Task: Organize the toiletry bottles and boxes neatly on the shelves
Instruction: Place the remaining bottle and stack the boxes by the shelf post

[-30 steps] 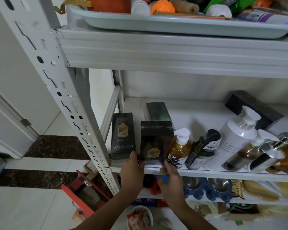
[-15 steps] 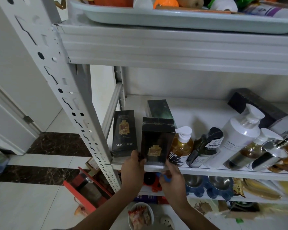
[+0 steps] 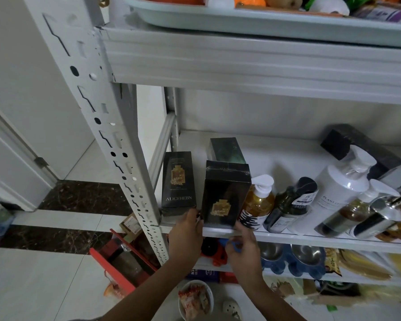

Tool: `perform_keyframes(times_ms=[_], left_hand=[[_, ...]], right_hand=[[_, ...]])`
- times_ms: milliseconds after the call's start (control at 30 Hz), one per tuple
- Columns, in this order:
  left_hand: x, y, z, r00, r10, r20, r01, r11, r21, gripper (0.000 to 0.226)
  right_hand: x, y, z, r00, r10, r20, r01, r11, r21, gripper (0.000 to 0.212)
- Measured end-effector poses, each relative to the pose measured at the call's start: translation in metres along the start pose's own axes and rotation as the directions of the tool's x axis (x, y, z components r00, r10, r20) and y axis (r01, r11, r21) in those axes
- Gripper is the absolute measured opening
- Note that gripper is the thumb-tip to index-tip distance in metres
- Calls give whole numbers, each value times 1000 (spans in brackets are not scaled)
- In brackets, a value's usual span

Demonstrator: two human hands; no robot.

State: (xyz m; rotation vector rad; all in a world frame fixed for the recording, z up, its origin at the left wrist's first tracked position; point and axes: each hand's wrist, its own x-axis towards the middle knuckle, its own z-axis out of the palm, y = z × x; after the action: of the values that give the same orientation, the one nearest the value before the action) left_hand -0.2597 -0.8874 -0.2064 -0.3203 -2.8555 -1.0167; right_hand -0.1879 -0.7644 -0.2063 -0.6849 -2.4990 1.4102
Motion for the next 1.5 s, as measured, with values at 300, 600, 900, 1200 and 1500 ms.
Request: perform_keyframes(times_ms=[300,600,900,1200,1500], left_hand=[[13,-23,-13,981,180,77,-194,847,495,80],[25,-17,-18,964,97,248,-220,813,539,62],[17,-14,-29,932,142,333,-315,771,554,59],[1,-20,-31,935,239,262,-344,789,509,61],[-6,-15,-32,953,161,257,-275,817,507,51]], right_hand=[[0,6,9,998,50,-46,-42,987,157,35],[1,-4,36,988,40,151,-64,986,155,34],[1,-20,48,973,114,199,-157,964,214,27],[3,-31,53,944,209,255,-282,914,293,21],[10,-44,43,884,318,344,-439,818,371,21]])
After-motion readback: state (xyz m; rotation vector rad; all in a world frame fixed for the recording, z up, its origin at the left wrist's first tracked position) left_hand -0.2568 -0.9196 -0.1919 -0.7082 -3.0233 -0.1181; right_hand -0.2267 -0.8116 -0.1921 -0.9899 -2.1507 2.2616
